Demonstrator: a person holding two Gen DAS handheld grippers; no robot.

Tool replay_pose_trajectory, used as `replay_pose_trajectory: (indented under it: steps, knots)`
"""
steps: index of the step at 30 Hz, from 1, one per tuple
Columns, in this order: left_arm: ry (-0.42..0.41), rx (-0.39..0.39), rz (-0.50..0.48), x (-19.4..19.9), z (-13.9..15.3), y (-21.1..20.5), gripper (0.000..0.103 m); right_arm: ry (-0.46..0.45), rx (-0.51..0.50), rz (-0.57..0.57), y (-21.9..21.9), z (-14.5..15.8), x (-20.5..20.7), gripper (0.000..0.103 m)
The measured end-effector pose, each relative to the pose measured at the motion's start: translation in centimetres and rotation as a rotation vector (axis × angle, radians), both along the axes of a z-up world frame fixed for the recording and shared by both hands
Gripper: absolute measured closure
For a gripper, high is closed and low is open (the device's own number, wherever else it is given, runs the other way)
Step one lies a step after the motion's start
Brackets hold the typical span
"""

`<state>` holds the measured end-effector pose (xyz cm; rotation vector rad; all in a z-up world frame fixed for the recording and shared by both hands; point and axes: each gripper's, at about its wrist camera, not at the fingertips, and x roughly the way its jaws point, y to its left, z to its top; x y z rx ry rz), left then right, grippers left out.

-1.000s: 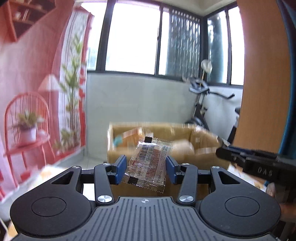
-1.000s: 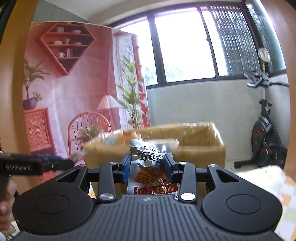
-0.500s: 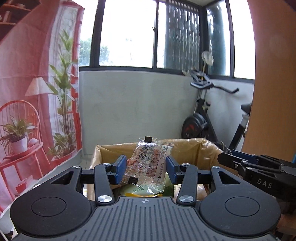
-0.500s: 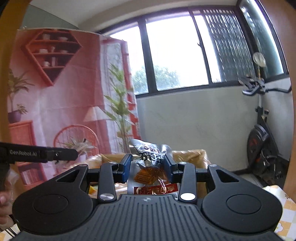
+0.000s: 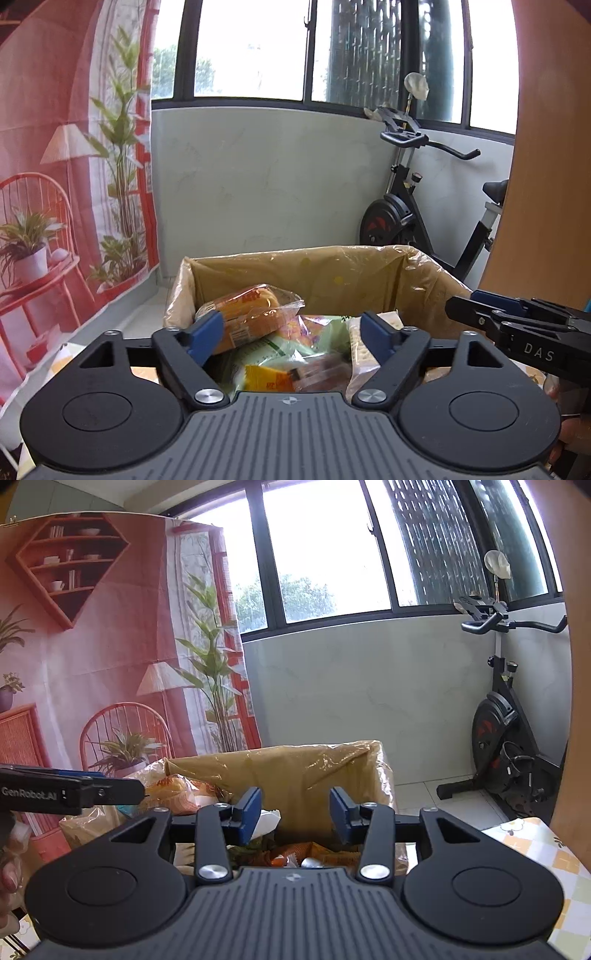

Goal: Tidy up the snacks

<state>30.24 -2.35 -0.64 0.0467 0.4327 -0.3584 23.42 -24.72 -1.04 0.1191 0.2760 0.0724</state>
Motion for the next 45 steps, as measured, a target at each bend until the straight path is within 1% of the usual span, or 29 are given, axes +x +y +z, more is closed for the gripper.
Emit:
replay_pose_trajectory:
  steps: [1, 4, 6, 9, 10, 12, 13, 15, 20, 23, 25, 29, 32, 40, 45]
  knots:
    - [-0.003, 0.005, 0.003, -0.3, 0.2, 0.1, 0.015, 0.008, 0.002, -0.003, 0.1, 0.2, -0.1, 0.054]
    - [-0.02, 0.023, 0.019, -1.6, 1.0, 0.2, 0.011, 0.027, 0.004, 0.0, 0.2, 1.0, -0.7, 0.043]
    - [-0.023, 0.017, 0.011, -2.4, 1.5, 0.6, 0.01, 0.033, 0.011, 0.02, 0.5, 1.6, -1.3, 0.03]
    - [-0.028, 0.017, 0.017, -3.6, 2.2, 1.0, 0.009, 0.039, 0.015, 0.032, 1.0, 2.8, -2.5, 0.017]
    - [-0.029, 0.016, 0.022, -4.0, 2.4, 1.1, 0.009, 0.042, 0.016, 0.033, 1.2, 3.1, -2.9, 0.015]
    - [-0.031, 0.013, 0.027, -4.9, 2.9, 1.4, 0.008, 0.038, 0.02, 0.032, 1.5, 3.8, -3.8, 0.003]
    - [-0.033, 0.012, 0.028, -5.4, 3.0, 1.5, 0.008, 0.038, 0.014, 0.015, 1.7, 4.1, -4.3, 0.001]
    - [-0.043, 0.012, 0.037, -6.4, 3.4, 1.7, 0.008, 0.042, 0.007, -0.006, 2.0, 4.6, -5.1, 0.001]
    - [-0.077, 0.033, 0.075, -9.1, 4.2, 1.8, 0.008, 0.036, 0.033, -0.003, 2.6, 5.9, -7.5, 0.0]
    - [-0.104, 0.049, 0.075, -10.8, 5.1, 1.8, 0.008, 0.028, 0.026, -0.016, 3.1, 6.8, -9.1, 0.0]
    - [-0.106, 0.06, 0.082, -11.7, 5.8, 1.9, 0.008, 0.024, 0.024, -0.025, 3.6, 7.3, -10.2, 0.0]
    - [-0.115, 0.047, 0.101, -13.6, 7.1, 2.2, 0.008, 0.013, 0.058, -0.023, 4.0, 8.5, -12.3, 0.0]
    - [-0.123, 0.053, 0.121, -15.0, 7.8, 2.4, 0.008, 0.002, 0.075, -0.024, 4.5, 9.5, -13.8, 0.0]
    - [-0.173, 0.09, 0.17, -19.0, 9.3, 2.5, 0.008, -0.033, 0.026, -0.018, 6.6, 12.0, -17.3, 0.0]
    - [-0.18, 0.061, 0.193, -21.0, 10.2, 3.6, 0.008, -0.045, 0.005, -0.016, 7.5, 13.1, -19.3, 0.0]
